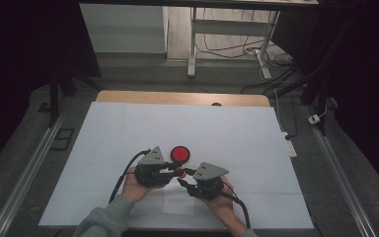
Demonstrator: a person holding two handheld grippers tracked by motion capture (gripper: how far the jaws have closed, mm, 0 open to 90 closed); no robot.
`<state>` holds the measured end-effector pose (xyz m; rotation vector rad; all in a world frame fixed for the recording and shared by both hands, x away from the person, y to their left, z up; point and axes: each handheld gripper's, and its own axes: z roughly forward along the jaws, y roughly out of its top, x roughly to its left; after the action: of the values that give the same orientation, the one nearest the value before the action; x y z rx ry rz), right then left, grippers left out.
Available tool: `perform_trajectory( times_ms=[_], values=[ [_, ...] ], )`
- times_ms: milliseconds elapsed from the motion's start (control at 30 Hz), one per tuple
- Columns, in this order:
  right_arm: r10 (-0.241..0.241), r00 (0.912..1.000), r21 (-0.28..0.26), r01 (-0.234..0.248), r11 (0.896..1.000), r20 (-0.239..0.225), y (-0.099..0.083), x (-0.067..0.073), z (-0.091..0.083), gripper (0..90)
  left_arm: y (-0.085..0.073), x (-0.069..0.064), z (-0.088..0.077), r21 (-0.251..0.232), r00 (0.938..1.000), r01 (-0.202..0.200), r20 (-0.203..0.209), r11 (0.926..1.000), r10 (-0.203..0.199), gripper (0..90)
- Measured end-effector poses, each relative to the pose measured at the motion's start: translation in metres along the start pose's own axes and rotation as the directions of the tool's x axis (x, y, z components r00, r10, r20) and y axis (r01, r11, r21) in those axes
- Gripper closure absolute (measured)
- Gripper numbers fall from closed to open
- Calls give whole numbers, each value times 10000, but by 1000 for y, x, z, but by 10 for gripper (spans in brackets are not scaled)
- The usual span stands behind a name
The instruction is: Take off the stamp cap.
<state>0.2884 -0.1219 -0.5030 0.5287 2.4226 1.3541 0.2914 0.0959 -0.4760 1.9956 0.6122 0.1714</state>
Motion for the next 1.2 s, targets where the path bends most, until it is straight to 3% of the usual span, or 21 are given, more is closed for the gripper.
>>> perform_trajectory(
  times_ms=[1200],
  values=[
    [-241,9991,-148,247,9996,341,-1,4,-3,648,0,-1,-1,-155,10000,-23,10,9999,23,729]
  ],
)
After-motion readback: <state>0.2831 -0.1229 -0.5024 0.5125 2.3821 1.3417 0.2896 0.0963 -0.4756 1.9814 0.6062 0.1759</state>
